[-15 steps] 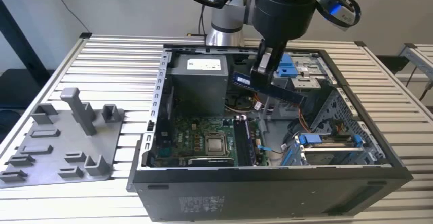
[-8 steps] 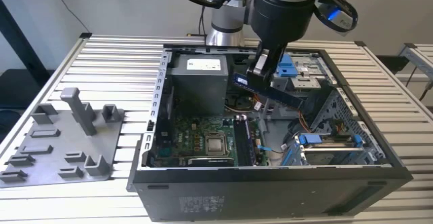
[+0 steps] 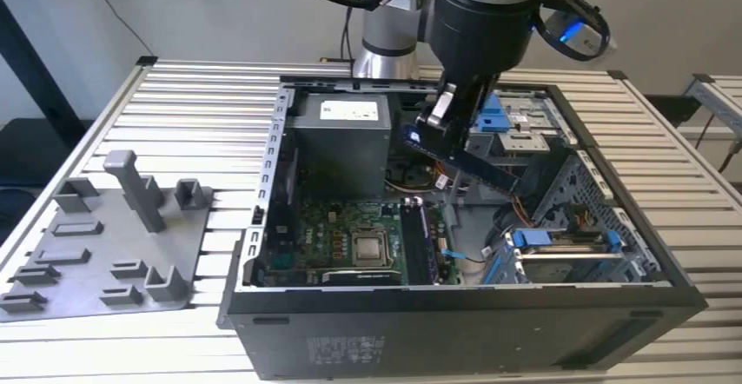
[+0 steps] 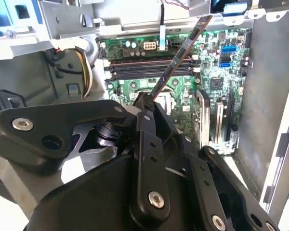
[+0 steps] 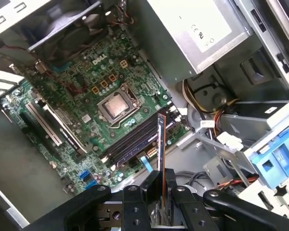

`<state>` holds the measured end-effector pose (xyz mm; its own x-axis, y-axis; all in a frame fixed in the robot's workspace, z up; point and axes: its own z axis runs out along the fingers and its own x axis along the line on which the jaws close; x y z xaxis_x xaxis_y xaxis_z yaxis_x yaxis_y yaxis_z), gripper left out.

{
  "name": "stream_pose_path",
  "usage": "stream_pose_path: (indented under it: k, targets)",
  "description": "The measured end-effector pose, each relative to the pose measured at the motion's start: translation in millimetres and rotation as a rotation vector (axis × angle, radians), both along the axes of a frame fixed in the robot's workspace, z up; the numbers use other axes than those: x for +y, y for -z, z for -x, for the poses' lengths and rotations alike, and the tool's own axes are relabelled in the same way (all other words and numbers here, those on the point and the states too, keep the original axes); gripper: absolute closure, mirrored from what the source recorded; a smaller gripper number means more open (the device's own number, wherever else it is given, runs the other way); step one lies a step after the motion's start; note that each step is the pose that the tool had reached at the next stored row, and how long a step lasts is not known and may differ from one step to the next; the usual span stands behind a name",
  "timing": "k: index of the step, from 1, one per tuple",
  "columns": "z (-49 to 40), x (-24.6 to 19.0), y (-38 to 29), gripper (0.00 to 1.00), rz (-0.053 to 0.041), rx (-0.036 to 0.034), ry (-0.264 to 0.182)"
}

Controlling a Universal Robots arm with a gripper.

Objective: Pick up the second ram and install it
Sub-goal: 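Insert the second ram into the second slot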

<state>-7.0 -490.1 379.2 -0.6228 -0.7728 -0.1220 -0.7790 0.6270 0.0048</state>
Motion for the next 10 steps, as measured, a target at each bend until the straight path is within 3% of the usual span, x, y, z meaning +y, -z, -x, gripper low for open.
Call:
stream_pose_path:
  k: [10]
  targets:
    - [0.8, 0.0, 0.7, 0.83, 0.0000, 0.0012, 0.128]
